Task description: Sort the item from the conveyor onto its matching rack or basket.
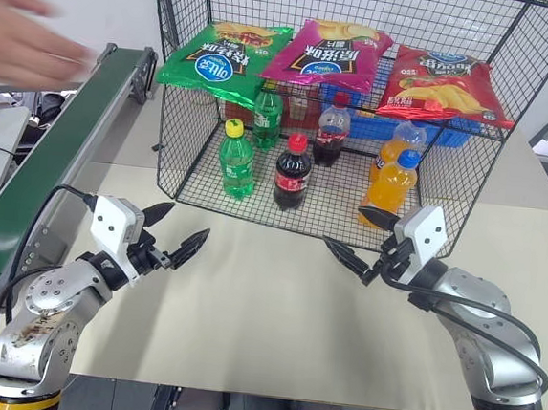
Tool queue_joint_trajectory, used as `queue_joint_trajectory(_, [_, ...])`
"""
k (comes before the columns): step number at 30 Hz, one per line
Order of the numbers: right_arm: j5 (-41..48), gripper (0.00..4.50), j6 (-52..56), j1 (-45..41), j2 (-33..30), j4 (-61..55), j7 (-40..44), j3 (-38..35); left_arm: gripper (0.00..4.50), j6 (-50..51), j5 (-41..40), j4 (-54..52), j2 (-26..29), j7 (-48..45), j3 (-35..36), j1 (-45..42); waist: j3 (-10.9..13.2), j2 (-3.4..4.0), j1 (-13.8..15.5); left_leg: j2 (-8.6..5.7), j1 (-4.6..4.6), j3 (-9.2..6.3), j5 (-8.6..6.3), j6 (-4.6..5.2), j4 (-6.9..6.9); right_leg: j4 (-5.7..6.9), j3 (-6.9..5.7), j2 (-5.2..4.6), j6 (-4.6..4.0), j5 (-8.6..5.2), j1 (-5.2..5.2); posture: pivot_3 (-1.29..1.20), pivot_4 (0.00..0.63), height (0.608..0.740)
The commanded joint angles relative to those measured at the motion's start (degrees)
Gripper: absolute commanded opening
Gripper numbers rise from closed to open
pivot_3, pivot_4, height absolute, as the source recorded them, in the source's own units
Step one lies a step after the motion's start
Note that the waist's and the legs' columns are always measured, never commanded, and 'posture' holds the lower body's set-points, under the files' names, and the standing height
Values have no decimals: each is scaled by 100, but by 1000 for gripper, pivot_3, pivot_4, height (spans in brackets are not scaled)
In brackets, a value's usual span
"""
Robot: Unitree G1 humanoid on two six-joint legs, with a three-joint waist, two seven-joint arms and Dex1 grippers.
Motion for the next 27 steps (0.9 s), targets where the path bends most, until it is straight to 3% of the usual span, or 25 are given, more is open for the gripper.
queue_joint_trajectory(1, [41,4500,22,-133,9,-296,-76,-34,4465,-133,-20,-171,-19,-18,-47,-54,0,0,-3,0,0,0,0,0,0,0,0,0,0,0,0,0,150,740])
queue_joint_trajectory(16, [44,4500,39,-148,-42,-354,-123,-92,4465,-188,62,40,6,-125,-150,-238,0,0,-1,-1,0,0,0,0,0,0,-1,1,0,0,0,0,150,740])
queue_joint_trajectory(27, [187,4500,32,-486,20,-117,180,134,4465,-158,43,-392,-28,246,302,399,0,0,-32,4,2,0,0,0,0,1,1,2,0,0,0,0,150,740])
